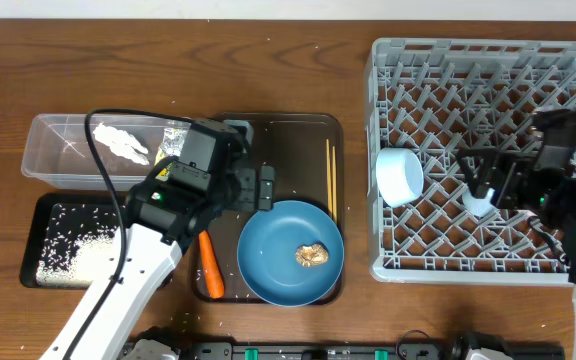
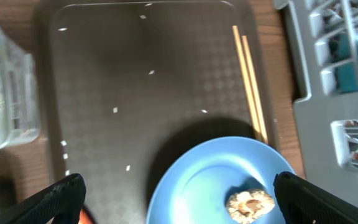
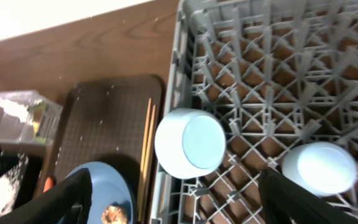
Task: Sort waste into correct bins and load items into the dishwasher rack
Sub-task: 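Move the left gripper back over the blue plate on the brown tray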
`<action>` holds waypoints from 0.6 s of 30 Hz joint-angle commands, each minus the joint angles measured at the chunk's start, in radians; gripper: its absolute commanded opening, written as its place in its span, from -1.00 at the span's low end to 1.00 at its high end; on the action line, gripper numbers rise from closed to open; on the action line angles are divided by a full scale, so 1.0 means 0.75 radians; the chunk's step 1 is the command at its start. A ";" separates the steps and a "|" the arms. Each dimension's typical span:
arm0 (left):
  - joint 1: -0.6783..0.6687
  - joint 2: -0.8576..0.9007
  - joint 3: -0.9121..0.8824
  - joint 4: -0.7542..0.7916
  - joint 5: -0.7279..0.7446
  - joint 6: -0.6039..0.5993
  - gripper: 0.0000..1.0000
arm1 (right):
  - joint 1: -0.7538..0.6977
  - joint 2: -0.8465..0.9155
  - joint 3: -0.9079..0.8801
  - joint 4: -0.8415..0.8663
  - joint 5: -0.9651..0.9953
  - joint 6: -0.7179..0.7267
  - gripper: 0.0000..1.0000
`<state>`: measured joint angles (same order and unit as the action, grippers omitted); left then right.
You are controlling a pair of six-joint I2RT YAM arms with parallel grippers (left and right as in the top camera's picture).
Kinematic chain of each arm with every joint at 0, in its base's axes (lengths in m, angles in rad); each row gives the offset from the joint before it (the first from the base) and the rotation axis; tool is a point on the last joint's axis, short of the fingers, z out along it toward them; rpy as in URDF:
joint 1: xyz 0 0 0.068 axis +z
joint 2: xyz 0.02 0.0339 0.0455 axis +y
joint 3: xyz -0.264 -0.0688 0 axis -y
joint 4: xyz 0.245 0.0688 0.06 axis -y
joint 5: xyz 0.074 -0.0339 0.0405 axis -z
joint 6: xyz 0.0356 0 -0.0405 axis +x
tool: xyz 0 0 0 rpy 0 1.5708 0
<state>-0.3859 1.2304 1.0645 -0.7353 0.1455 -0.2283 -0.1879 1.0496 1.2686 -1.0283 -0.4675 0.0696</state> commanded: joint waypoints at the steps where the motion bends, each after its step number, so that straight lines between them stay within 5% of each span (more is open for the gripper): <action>1: 0.033 -0.008 0.003 -0.018 -0.045 -0.002 0.96 | 0.066 0.048 0.016 -0.001 -0.001 -0.030 0.54; 18: 0.264 -0.169 0.053 -0.090 -0.045 -0.002 0.96 | 0.340 0.163 0.017 0.011 0.125 0.041 0.54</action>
<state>-0.2218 1.1461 1.0672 -0.7944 0.1238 -0.2283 0.0284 1.1770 1.2686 -1.0122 -0.4065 0.0803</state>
